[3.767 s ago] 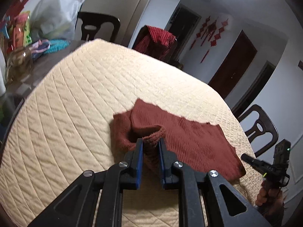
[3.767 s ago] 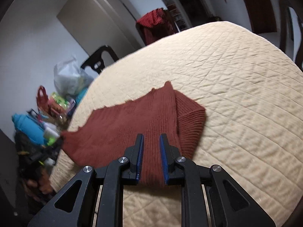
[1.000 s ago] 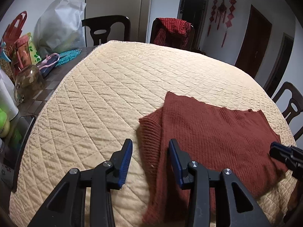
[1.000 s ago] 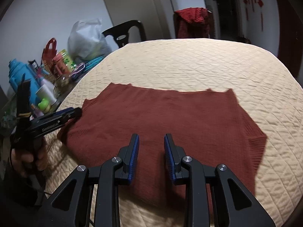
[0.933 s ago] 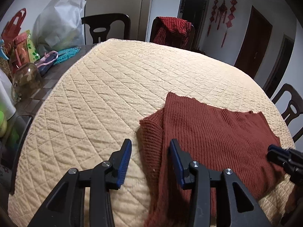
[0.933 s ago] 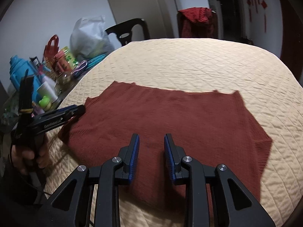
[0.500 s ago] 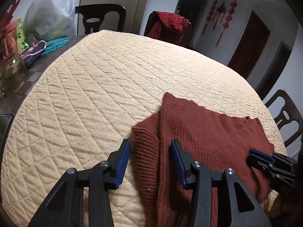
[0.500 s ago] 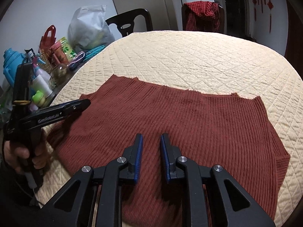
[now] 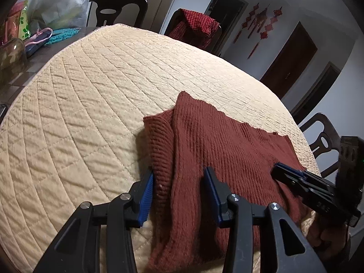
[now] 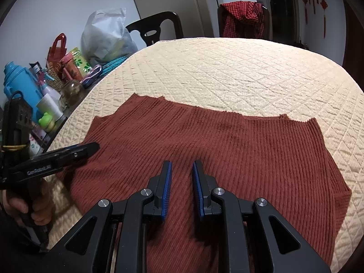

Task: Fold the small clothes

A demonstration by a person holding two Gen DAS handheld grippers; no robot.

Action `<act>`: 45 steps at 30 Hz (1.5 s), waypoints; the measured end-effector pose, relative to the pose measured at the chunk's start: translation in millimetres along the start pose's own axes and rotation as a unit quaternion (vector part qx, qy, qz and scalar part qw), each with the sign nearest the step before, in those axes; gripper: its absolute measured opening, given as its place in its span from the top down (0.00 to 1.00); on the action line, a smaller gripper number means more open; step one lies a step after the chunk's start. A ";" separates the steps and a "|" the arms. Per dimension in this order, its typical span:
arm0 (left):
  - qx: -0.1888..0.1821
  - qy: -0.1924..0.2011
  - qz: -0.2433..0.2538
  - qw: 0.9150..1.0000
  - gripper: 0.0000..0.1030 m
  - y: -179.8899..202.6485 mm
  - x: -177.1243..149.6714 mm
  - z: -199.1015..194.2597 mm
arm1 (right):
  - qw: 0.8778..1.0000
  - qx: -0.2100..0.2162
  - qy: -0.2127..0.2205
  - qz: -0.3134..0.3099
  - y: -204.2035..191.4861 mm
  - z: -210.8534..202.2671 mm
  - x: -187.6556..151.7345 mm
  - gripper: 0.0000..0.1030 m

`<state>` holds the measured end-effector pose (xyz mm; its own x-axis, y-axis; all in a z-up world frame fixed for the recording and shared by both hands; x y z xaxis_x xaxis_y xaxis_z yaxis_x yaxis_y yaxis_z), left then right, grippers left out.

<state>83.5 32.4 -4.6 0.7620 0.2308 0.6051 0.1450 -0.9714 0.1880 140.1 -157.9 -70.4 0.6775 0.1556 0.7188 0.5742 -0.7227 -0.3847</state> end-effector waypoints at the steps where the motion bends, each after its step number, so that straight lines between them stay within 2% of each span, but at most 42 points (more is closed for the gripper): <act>1: 0.000 0.000 -0.002 1.000 0.58 -0.9 0.0 0.4 | 1.000 0.001 -0.001 -0.004 -3.0 -4.1 -3.9 0.81; 7: 0.003 0.002 -0.005 1.000 0.69 -2.0 1.7 2.3 | 1.000 0.007 -0.003 -0.013 -15.7 -26.7 -34.3 0.81; 8: 0.003 0.003 -0.004 1.000 0.74 -1.5 1.7 2.4 | 1.000 0.006 -0.002 -0.017 -18.5 -30.0 -38.3 0.81; 14: -0.006 0.006 -0.006 1.000 0.84 -1.2 1.7 -2.8 | 1.000 0.015 -0.015 -0.014 -23.4 -28.6 -50.2 0.81; 18: -0.021 0.016 -0.007 1.000 0.86 1.9 9.7 -16.0 | 1.000 0.025 -0.016 -0.009 -21.7 -29.5 -50.5 0.81; 23: -0.056 0.034 -0.004 0.998 0.86 19.0 27.0 -43.2 | 1.000 0.021 0.015 0.006 -9.7 -48.3 -49.7 0.81; 31: -0.115 0.057 0.042 0.991 0.87 90.6 48.6 -72.2 | 0.997 0.001 0.065 0.042 19.6 -84.6 -56.4 0.81; 36: -0.143 0.031 0.076 0.986 0.86 146.1 42.7 -54.2 | 0.993 -0.018 0.091 0.069 40.4 -108.9 -65.0 0.81; 43: -0.149 -0.070 0.125 0.978 0.85 201.7 -1.0 11.3 | 0.987 -0.032 0.109 0.114 67.8 -132.0 -78.4 0.81; 45: -0.155 -0.079 0.131 0.976 0.82 207.6 -9.3 13.2 | 0.986 -0.028 0.113 0.123 71.9 -135.2 -80.1 0.81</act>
<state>114.9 -172.2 18.5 0.8387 -0.0580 0.5415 -0.2469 -0.9267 0.2832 65.0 -313.4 -77.5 0.6695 -0.1787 0.7210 0.3750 -0.7565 -0.5358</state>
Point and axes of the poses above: each gripper's, at about its wrist camera, not at the fingertips, and z roughly the way its jaws point, y to its right, x to its top, the point moved 1 cm from there along z, roughly the way its jaws point, and after that the axes turned 14 degrees about x, right-handed, at the moved point
